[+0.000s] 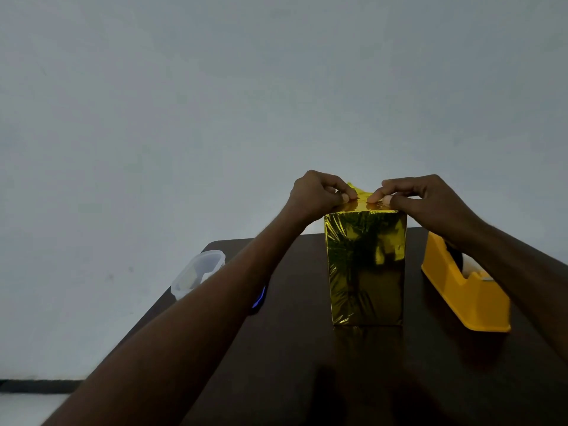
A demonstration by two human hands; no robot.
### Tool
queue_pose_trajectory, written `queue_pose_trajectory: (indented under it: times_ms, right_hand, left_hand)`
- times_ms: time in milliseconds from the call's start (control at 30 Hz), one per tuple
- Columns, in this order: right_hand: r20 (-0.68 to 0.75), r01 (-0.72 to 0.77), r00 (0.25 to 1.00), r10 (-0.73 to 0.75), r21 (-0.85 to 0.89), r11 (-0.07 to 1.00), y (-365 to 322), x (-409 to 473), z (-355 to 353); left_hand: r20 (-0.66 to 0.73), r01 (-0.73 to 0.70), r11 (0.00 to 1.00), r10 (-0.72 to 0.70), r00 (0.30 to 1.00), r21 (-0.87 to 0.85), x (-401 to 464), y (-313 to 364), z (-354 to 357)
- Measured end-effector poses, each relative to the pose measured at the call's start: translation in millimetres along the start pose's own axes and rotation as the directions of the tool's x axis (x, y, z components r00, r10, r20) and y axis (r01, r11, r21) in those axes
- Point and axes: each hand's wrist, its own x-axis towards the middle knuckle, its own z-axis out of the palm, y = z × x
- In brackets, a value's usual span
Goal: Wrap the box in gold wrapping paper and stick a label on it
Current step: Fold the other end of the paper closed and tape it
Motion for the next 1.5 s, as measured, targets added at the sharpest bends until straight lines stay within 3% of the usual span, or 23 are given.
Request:
queue_pose_trajectory:
  times_ms: [367, 533, 833, 967, 1100, 1200, 1300, 1367, 1500]
  right_hand:
    - [0.003, -0.025, 1.000, 0.026, -0.070, 0.997, -6, 0, 2]
    - [-0.004, 0.007, 1.000, -0.007, -0.055, 0.998, -7, 0, 3]
    - [0.157, -0.057, 0.986, 0.048, 0.051, 0.997, -8, 2, 0]
    - [0.182, -0.088, 0.980, 0.076, 0.057, 0.994, -4, 4, -3]
    - [0.173, -0.105, 0.981, 0.087, 0.099, 0.990, -8, 3, -2]
    - [0.133, -0.102, 0.987, 0.089, 0.087, 0.991, -12, 1, -1]
    - [0.131, -0.119, 0.986, 0.107, 0.091, 0.989, -11, 0, -3]
    - [0.138, -0.117, 0.985, 0.107, 0.060, 0.991, -10, -1, -3]
    - [0.123, -0.113, 0.986, 0.110, 0.012, 0.994, -11, -2, -1]
  left_hand:
    - [-0.029, -0.001, 0.997, -0.002, 1.000, -0.079, -3, -5, 0]
    - [-0.077, -0.030, 1.000, 0.029, 0.997, -0.006, 1, -8, 3]
    - [-0.080, -0.048, 0.999, 0.050, 0.996, 0.022, 2, -14, -1]
    - [-0.082, -0.066, 0.984, 0.081, 0.993, 0.163, 5, -11, -10]
    - [-0.192, -0.197, 0.949, 0.248, 0.950, 0.247, -2, 10, -14]
    - [-0.053, -0.296, 0.909, 0.325, 0.944, 0.292, -18, 20, 4]
    - [0.071, -0.392, 0.792, 0.409, 0.910, 0.467, -38, 7, 22]
    - [0.090, -0.420, 0.727, 0.447, 0.890, 0.543, -44, -4, 24]
    - [0.038, -0.374, 0.739, 0.428, 0.903, 0.560, -47, -6, 24]
